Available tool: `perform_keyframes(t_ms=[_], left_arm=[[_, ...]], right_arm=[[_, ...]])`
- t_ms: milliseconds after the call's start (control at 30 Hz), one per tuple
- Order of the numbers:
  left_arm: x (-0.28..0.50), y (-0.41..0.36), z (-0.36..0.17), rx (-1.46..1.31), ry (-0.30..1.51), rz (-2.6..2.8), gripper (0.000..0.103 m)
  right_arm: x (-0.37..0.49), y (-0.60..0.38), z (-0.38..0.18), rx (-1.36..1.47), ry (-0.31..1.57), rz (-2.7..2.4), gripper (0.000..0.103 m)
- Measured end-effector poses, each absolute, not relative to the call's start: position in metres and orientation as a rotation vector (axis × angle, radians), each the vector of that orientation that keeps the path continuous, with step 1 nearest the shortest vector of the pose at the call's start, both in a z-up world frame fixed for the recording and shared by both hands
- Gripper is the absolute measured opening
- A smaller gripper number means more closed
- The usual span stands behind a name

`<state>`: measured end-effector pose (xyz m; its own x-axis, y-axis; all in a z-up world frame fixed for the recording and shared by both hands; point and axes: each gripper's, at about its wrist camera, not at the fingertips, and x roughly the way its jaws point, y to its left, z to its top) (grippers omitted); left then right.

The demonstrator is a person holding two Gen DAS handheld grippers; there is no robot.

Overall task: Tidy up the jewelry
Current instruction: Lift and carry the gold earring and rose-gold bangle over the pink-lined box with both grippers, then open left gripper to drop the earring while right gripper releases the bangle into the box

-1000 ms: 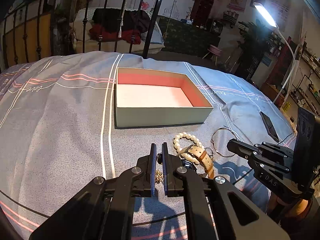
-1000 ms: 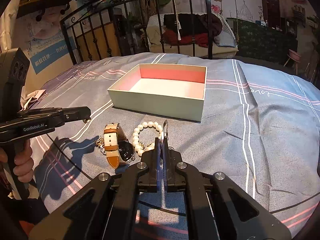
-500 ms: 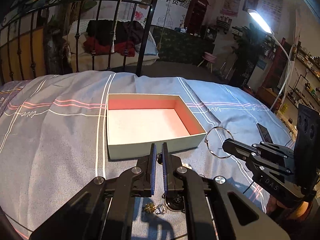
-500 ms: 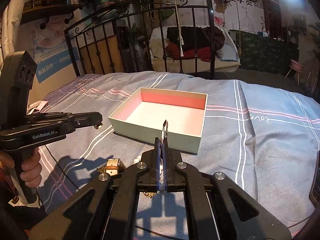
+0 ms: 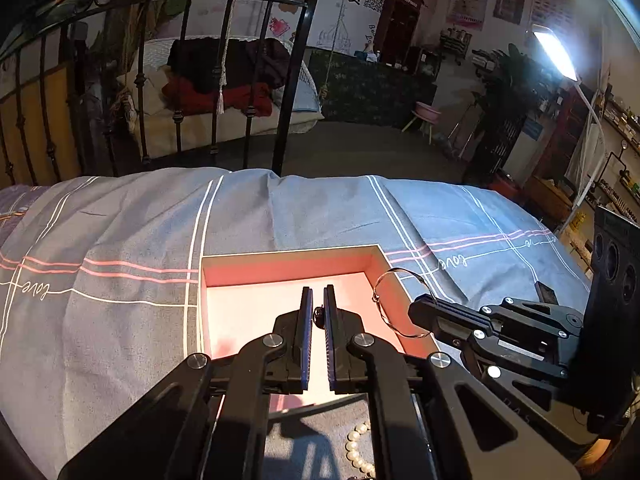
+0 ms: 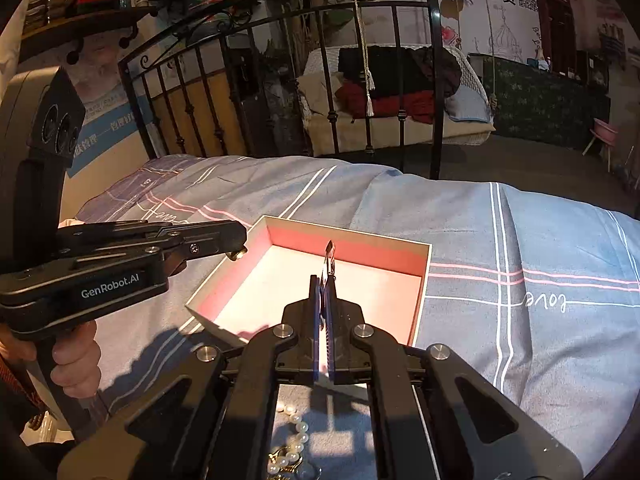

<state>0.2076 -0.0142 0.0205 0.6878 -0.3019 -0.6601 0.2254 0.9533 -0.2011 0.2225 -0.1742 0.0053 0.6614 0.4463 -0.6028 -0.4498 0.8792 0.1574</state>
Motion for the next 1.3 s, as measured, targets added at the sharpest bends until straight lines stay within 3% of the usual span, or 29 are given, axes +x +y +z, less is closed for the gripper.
perform_keyframes(t_ms=[467,1133,1200,1267,1300], left_arm=[[0.254,-0.02,-0.027,-0.117,0.919,-0.217,0.005],[0.274,-0.019,-0.056,-0.164,1.039,-0.192,0.006],[0.274,-0.017,-0.054,-0.169,1.037,-0.185,0.012],[0.273,-0.016,-0.05,-0.172,1.017,-0.172,0.039],[0.272,-0.016,-0.047,-0.174,1.003,-0.177,0.042]], right_arm=[[0.268,-0.158,-0.043,-0.053,0.826,0.477,0.003],[0.266,-0.147,-0.065,-0.097,0.869,0.519,0.003],[0.264,-0.147,-0.065,-0.096,0.87,0.525,0.003],[0.263,-0.146,-0.065,-0.097,0.87,0.53,0.003],[0.262,-0.147,-0.064,-0.096,0.866,0.531,0.003]])
